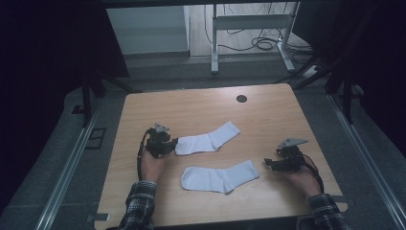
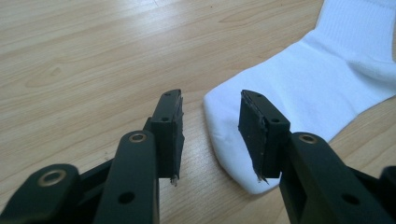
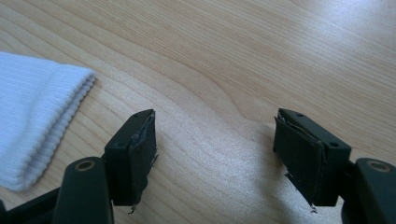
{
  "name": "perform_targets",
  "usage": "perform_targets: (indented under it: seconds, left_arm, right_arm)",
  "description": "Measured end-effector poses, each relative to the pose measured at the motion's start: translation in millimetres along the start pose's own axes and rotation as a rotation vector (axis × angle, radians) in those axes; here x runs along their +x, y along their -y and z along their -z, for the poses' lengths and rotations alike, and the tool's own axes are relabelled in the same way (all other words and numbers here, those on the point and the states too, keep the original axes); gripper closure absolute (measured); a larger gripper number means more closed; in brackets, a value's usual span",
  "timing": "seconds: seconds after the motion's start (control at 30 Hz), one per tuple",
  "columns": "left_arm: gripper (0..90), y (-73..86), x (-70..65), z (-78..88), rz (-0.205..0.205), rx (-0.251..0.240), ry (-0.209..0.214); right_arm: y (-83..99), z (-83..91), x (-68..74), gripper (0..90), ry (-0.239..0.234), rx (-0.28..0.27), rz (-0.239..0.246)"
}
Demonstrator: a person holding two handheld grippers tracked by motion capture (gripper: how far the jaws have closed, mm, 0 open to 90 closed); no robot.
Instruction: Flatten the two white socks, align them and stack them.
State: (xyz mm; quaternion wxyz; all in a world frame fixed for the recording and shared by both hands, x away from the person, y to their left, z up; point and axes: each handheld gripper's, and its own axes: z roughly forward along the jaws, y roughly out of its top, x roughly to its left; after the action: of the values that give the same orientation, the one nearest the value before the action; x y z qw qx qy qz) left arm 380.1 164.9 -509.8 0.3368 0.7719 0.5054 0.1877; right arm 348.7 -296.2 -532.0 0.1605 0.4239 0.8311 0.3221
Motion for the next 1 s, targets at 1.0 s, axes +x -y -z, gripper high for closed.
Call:
perform_targets:
  seconds: [1.0]
  left_arm:
    - [52.4,24.0,7.0,-23.7,0.025,-0.014,0.001]
  right_arm:
    - [-55.6,-16.5,1.5,44.8,-0.062,-0.061,-0.059]
